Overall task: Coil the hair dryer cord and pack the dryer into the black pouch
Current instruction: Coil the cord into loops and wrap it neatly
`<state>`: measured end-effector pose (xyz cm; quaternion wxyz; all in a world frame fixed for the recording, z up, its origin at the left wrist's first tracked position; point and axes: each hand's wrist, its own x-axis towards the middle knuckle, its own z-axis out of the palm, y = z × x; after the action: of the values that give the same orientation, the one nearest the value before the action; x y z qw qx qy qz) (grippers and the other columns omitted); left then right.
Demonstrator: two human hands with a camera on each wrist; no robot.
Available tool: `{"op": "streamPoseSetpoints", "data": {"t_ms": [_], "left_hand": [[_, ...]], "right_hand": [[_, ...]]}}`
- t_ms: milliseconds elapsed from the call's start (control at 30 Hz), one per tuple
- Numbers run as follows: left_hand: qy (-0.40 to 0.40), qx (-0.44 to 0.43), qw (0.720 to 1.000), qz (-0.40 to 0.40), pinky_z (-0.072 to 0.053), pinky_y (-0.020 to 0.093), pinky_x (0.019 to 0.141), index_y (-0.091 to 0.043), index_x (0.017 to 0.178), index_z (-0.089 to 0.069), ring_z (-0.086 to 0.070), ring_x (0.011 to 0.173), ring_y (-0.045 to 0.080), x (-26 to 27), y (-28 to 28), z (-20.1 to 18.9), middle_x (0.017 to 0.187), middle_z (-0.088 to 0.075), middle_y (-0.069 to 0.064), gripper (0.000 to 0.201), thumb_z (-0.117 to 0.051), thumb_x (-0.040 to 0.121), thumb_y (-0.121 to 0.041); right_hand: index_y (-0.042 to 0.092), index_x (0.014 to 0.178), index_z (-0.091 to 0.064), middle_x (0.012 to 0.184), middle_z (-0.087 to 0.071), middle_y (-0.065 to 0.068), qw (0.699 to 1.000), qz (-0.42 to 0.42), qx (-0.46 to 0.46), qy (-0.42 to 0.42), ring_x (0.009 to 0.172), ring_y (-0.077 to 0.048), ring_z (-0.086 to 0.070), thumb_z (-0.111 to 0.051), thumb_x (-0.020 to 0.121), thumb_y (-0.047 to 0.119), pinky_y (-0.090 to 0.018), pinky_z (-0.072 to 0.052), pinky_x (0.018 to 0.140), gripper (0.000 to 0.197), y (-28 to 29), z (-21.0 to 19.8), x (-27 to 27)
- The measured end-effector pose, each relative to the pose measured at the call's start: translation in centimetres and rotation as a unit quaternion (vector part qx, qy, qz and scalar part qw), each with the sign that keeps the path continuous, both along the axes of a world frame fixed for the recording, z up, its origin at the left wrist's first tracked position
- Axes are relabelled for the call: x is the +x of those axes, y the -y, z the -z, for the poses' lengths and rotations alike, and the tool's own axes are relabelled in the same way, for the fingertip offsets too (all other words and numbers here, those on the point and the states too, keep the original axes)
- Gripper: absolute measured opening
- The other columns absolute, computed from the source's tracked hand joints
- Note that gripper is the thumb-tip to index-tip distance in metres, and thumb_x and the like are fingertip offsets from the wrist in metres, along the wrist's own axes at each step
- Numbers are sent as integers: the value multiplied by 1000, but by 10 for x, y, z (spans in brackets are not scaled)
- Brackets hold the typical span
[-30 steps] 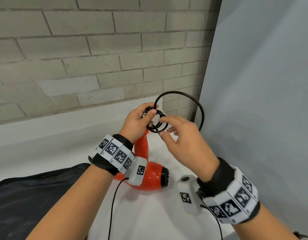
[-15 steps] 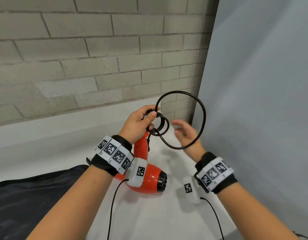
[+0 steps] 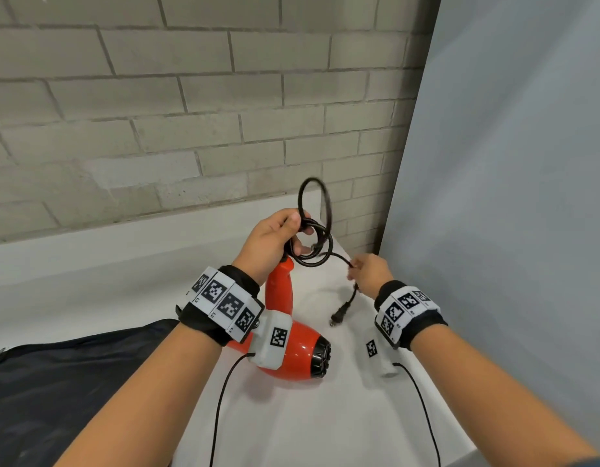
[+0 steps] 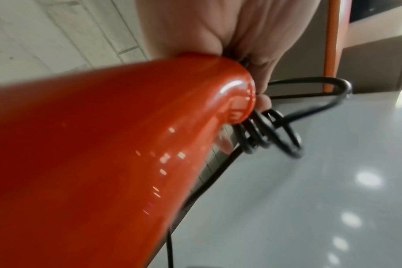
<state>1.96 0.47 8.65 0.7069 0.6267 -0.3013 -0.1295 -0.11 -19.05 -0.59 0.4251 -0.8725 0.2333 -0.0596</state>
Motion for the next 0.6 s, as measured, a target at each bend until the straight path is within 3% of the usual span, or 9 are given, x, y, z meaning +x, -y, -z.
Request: {"op": "streamPoseSetpoints", "data": {"t_ms": [33,67,100,200,267,333,400,467,600], "left_hand": [[-4,-8,1000,-3,-56,19,62,-11,91,-55,-45,41,2,0,0,0,72,-58,-1,21,-34,96,-12],[-4,-12,1000,-10,-56,18,65,-10,91,-54,-46,42,2,0,0,0,71,-59,-2,21,-34,96,-12],[-5,-13,1000,-17,-56,17,66,-9,92,-54,-47,43,2,1,1,2,72,-59,-1,21,-34,96,-12],[10,17,999,-31,-55,17,66,-8,102,-56,-56,51,3,4,0,7,75,-60,1,20,-38,95,-14],[36,35,998,-38,-52,17,64,-15,107,-57,-57,52,3,5,-2,7,64,-60,-7,20,-42,94,-15],[66,34,997,-32,-48,17,61,-29,111,-54,-51,49,2,5,-3,6,50,-54,-12,27,-44,93,-13],[73,26,997,-27,-45,17,58,-36,115,-49,-45,46,3,6,-2,6,44,-47,-13,34,-43,93,-11],[73,23,997,-19,-44,20,58,-34,117,-51,-42,46,4,7,-2,5,44,-42,-14,34,-43,94,-10],[77,20,997,1,-43,17,52,-21,96,-59,-38,44,4,2,-5,1,46,-50,-12,24,-39,95,-9]], "right_hand": [[11,75,-56,104,-65,-23,999,9,-23,-47,78,-26,-55,-52,85,-1,-37,-53,69,15,6,1,-3],[9,89,-58,108,-63,-21,996,-2,-34,-80,82,-28,-57,-52,86,0,-40,-53,75,11,7,-1,-6],[9,109,-56,113,-61,-19,993,-26,-47,-101,90,-30,-58,-52,86,2,-39,-52,80,23,5,-2,-8],[18,139,-33,139,-43,-13,984,-148,-103,-10,127,-28,-43,-56,88,12,-33,-34,105,56,-16,-14,-16],[15,137,-37,137,-44,0,964,-213,-94,128,130,-9,-38,-57,88,15,-23,-27,109,53,-34,-28,-18],[14,120,-53,117,-54,11,941,-258,-38,214,108,15,-46,-58,87,9,-3,-30,96,34,-50,-41,-18],[15,103,-61,104,-62,6,934,-263,20,239,95,9,-55,-59,86,7,-4,-38,87,19,-57,-43,-15],[11,97,-65,99,-67,-4,942,-235,48,233,94,-10,-62,-59,87,8,-20,-46,90,12,-59,-40,-11],[3,87,-68,83,-67,-14,986,-135,-16,99,77,-18,-57,-59,86,15,-33,-43,75,15,-38,-17,-5]]}}
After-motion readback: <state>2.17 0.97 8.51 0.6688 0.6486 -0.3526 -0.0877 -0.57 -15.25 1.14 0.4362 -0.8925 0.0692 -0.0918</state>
